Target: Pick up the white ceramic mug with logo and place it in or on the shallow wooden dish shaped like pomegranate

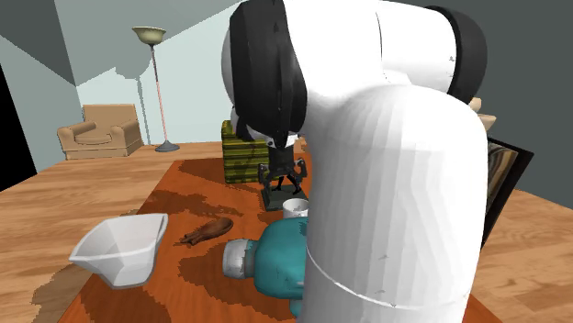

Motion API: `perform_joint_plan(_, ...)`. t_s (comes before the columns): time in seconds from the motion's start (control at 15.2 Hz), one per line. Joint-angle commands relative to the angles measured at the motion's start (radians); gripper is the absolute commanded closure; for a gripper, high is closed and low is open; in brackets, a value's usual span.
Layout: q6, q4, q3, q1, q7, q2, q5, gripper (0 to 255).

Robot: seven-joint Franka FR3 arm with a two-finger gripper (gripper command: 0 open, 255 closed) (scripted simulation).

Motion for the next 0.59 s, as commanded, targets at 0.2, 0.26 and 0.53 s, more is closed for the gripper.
perform_joint_plan(0.2,0.022,0.146,-0.007,-0.013,-0.042,0.200,0.028,0)
perform_joint_plan(0.26,0.024,0.179,-0.006,-0.016,-0.049,0.240,0.034,0)
perform_joint_plan(0.53,0.046,0.211,-0.005,-0.021,-0.057,0.303,0.041,0)
